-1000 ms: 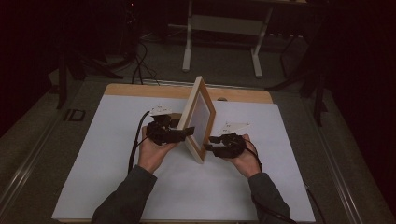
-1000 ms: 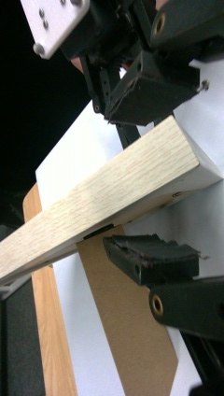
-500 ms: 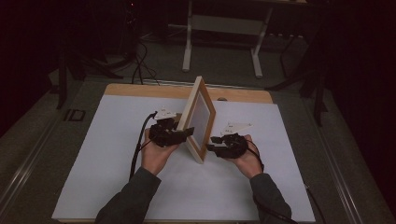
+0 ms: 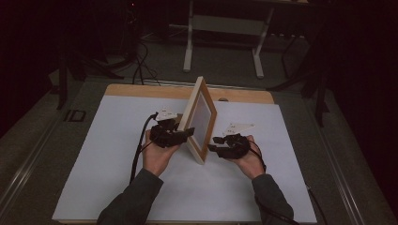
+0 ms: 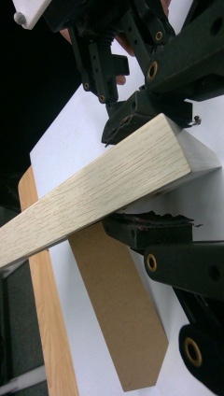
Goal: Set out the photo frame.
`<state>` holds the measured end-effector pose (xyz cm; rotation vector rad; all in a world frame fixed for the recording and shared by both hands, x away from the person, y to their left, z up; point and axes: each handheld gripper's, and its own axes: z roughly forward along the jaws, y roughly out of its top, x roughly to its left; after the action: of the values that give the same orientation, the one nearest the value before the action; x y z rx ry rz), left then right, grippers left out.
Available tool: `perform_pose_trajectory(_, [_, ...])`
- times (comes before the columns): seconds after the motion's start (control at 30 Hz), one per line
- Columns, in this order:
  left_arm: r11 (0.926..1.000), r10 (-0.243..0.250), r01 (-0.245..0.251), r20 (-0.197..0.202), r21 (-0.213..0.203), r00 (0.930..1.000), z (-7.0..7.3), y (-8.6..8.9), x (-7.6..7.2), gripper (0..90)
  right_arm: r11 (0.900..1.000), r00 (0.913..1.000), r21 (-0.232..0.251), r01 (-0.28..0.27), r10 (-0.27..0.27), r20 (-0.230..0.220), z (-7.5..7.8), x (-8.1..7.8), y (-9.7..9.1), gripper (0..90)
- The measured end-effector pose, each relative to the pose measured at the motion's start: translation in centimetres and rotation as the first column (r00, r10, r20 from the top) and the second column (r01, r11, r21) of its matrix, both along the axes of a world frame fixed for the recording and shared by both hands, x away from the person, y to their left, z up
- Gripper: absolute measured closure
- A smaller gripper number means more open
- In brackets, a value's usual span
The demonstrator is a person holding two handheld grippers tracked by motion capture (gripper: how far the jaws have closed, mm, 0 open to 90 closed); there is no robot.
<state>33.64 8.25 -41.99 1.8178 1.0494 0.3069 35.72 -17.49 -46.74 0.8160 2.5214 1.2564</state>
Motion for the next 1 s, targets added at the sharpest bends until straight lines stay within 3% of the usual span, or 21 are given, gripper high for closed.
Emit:
perform_pose_trajectory(0.47, [0.9991,0.040,-0.040,-0.023,-0.012,0.9990,0.1,1.0,0.4,64.2,1.0000,1.0000,0.006,0.002,-0.002,0.001,0.0,0.0,0.0,57.9])
perform_pose_trajectory(0.6, [0.9988,0.034,-0.035,-0.036,-0.034,0.9988,0.0,1.7,0.9,66.0,1.0000,1.0000,0.002,0.001,-0.001,0.003,0.1,0.0,0.0,57.9])
perform_pose_trajectory(0.87, [0.9990,0.022,-0.024,-0.046,-0.037,0.9987,0.1,2.5,1.4,68.1,1.0000,1.0000,0.000,0.003,-0.003,0.008,0.0,0.1,-0.2,57.9])
perform_pose_trajectory(1.0, [0.9993,-0.008,0.006,-0.052,-0.036,0.9986,0.1,3.1,1.8,68.5,1.0000,0.9999,-0.001,0.005,-0.005,0.009,0.0,0.1,-0.2,57.9])
